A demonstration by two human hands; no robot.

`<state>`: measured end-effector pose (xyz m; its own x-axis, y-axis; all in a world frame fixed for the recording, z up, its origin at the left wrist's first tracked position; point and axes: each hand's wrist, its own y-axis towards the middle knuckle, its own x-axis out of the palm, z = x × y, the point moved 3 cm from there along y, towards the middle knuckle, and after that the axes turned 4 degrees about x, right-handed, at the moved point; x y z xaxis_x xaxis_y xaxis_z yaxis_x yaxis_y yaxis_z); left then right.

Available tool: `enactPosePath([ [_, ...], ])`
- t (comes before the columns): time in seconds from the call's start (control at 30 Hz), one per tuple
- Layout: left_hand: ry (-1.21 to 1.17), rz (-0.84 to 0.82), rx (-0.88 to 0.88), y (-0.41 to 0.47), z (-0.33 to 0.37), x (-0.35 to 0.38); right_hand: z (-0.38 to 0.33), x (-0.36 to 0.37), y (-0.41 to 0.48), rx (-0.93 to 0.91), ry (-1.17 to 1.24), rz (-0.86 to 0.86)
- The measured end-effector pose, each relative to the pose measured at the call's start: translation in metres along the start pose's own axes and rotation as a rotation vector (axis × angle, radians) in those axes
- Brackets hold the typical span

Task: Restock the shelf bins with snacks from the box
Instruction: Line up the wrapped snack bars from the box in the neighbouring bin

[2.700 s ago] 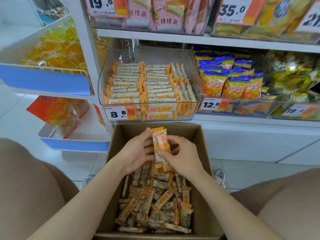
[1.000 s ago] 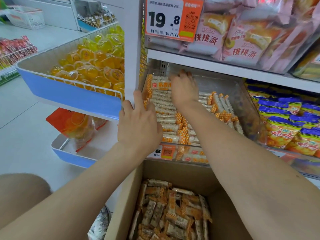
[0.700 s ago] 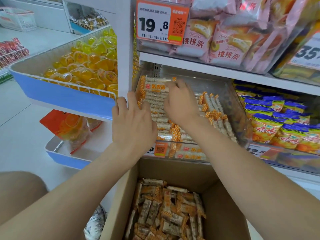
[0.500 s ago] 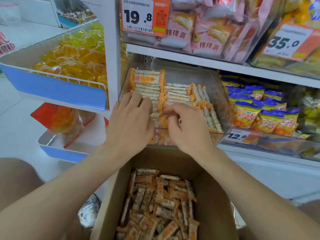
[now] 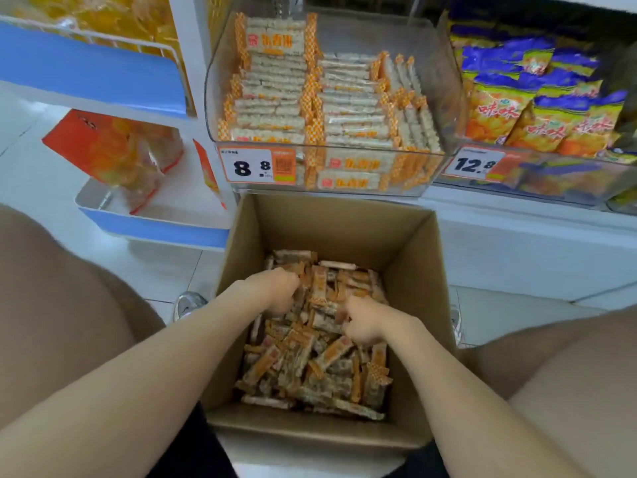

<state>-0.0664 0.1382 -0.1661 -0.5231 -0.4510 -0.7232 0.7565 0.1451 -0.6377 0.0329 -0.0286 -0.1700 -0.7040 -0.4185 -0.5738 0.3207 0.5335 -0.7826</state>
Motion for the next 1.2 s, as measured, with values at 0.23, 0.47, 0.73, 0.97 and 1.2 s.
enactPosePath([
  [0.23, -0.079, -0.281, -0.107, 0.031, -0.015, 0.091, 0.018, 0.065, 0.062, 0.086, 0.062, -0.141],
  [0.47, -0.173, -0.269, -0.191, 0.048, -0.022, 0.136, 0.024, 0.117, 0.092, 0.178, 0.120, -0.426],
  [0.73, -0.614, 0.088, -0.379, 0.060, -0.031, 0.117, 0.029, 0.107, 0.093, 0.065, 0.225, -0.015],
  [0.97, -1.212, 0.334, -0.444, 0.050, -0.020, 0.091, 0.018, 0.078, 0.073, -0.012, 0.753, 0.362],
  [1.2, -1.488, 0.297, -0.155, 0.022, 0.001, 0.042, 0.007, 0.047, 0.037, -0.119, 0.622, 0.565],
])
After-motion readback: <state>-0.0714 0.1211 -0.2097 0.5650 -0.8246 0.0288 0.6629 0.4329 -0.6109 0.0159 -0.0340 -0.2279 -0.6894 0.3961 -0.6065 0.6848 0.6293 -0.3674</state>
